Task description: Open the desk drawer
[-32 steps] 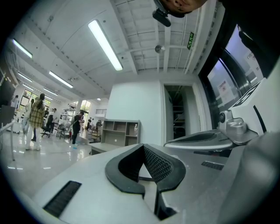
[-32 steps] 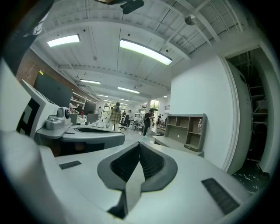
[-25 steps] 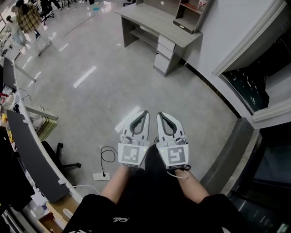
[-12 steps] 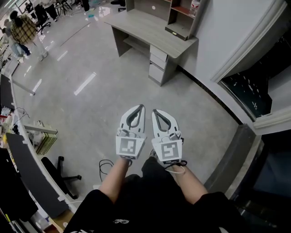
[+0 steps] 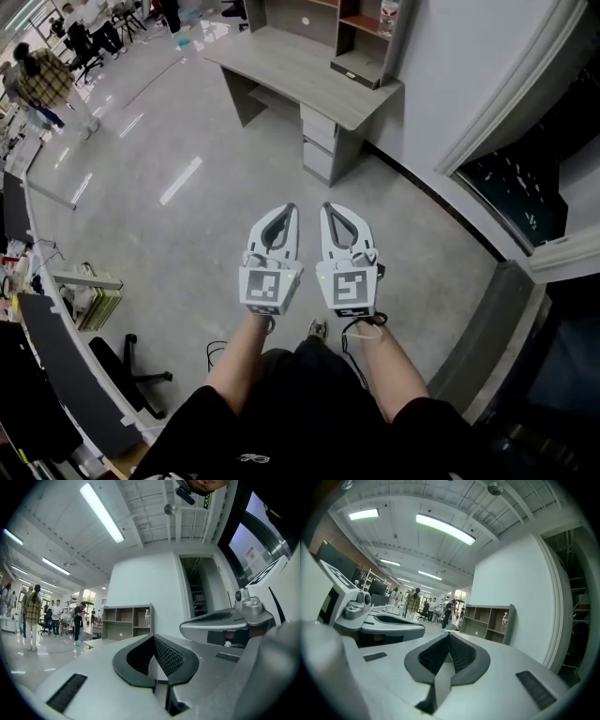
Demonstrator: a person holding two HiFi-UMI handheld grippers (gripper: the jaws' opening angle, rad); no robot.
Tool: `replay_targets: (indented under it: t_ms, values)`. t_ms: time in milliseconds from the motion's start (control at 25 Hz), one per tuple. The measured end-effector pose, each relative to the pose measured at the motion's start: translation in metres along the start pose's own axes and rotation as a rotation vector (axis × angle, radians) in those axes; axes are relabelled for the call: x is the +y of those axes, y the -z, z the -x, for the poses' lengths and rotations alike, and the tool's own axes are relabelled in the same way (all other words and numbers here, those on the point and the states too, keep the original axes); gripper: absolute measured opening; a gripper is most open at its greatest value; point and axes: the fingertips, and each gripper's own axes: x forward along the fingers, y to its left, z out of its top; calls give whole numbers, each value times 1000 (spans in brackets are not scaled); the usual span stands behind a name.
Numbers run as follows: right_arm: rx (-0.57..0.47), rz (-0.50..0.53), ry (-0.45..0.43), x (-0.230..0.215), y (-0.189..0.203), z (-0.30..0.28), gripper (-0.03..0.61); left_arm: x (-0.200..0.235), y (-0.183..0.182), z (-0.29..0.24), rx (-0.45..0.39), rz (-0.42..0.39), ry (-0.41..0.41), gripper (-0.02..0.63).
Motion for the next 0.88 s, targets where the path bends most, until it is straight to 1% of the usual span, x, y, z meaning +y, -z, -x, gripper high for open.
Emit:
replay_targets:
  t_ms: [120, 240, 360, 600, 880]
  values:
    - [-15, -41, -17, -2, 1, -2, 6, -2, -5, -8, -12, 4, -2, 5]
    - [-22, -43, -22, -6, 4, -6, 6, -2, -9, -17, -22, 3, 1, 4]
    - [-7, -76, -26, -7, 7, -12, 6, 3, -9, -24, -21, 1, 1, 5]
    - [8, -109, -14, -15, 13, -35, 6, 16, -2, -47, -12, 0, 10, 5]
    - [32, -111, -1, -24, 19, -78, 6, 44, 13, -87, 8, 8, 38, 5]
